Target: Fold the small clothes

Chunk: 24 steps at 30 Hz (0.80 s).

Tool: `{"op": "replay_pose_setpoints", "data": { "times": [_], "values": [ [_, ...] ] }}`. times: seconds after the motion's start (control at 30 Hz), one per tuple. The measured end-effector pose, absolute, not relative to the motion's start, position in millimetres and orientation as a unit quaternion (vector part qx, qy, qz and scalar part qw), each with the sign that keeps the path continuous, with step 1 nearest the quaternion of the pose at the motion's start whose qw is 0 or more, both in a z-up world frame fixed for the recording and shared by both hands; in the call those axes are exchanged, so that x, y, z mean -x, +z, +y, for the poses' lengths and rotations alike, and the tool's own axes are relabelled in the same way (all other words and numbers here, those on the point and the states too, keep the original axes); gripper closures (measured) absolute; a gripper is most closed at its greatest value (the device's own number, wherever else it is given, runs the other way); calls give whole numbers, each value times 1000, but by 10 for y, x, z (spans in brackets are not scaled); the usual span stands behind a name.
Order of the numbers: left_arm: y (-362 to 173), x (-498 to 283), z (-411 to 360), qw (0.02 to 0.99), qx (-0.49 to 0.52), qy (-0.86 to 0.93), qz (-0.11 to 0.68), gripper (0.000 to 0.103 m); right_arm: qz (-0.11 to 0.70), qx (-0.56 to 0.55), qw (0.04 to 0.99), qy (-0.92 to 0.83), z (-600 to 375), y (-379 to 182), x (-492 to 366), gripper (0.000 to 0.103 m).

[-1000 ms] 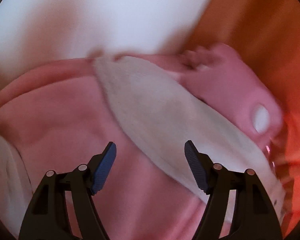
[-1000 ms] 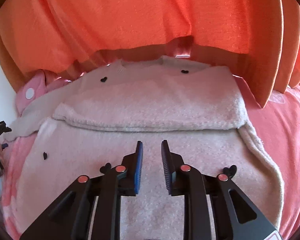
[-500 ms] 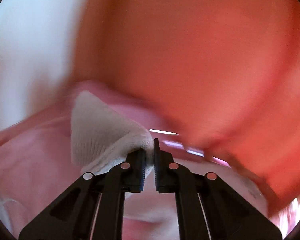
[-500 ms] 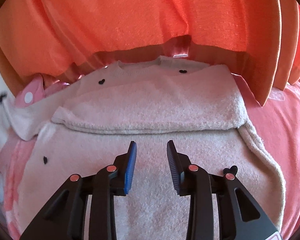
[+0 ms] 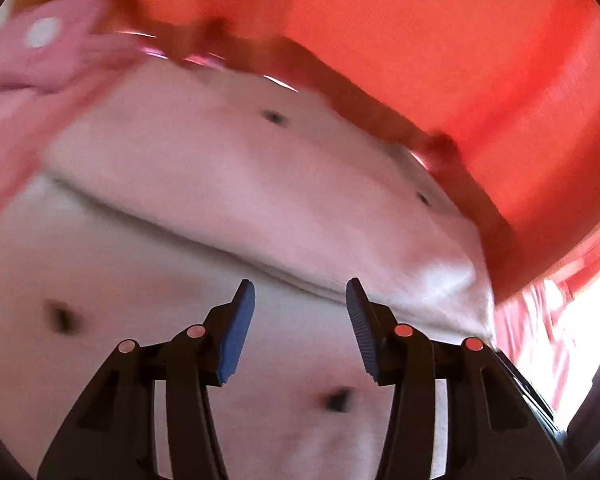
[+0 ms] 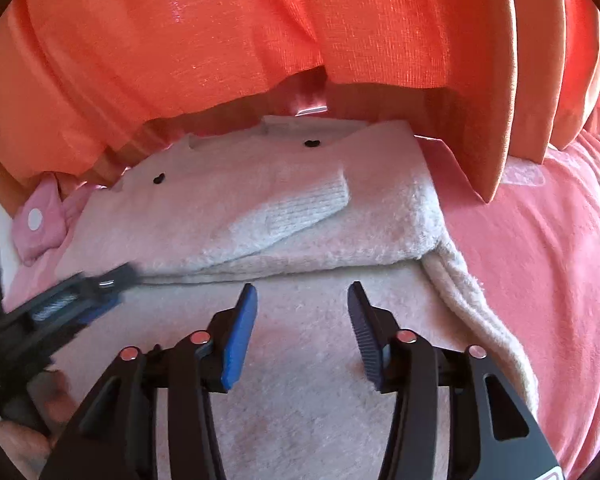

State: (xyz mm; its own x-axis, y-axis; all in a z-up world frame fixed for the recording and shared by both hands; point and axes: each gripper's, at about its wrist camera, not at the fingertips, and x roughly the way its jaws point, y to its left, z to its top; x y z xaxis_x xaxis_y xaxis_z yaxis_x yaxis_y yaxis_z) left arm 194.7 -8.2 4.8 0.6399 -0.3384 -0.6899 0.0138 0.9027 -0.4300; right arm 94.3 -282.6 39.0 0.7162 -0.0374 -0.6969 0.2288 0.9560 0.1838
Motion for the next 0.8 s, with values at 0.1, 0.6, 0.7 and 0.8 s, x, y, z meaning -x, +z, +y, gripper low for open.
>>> {"op": "replay_pose_setpoints", "data": {
  "times": [0.1, 0.6, 0.7, 0.8],
  "values": [
    [95, -1983, 425, 892, 233, -36, 387, 39, 369, -131, 918, -58, -2870, 384, -997, 51],
    [-283, -2431, 1418, 842, 369, 22, 393, 78, 373, -309, 875, -24, -3285, 97, -1838, 86],
    [-324, -2433, 1434, 842, 364, 23, 397, 87, 329, -274, 904, -14, -3145, 449, -1795, 97],
    [-307, -2421, 1438, 844, 358, 26, 398, 87, 241, -226, 944, 14, -3024, 1071, -1552, 98]
  ]
}}
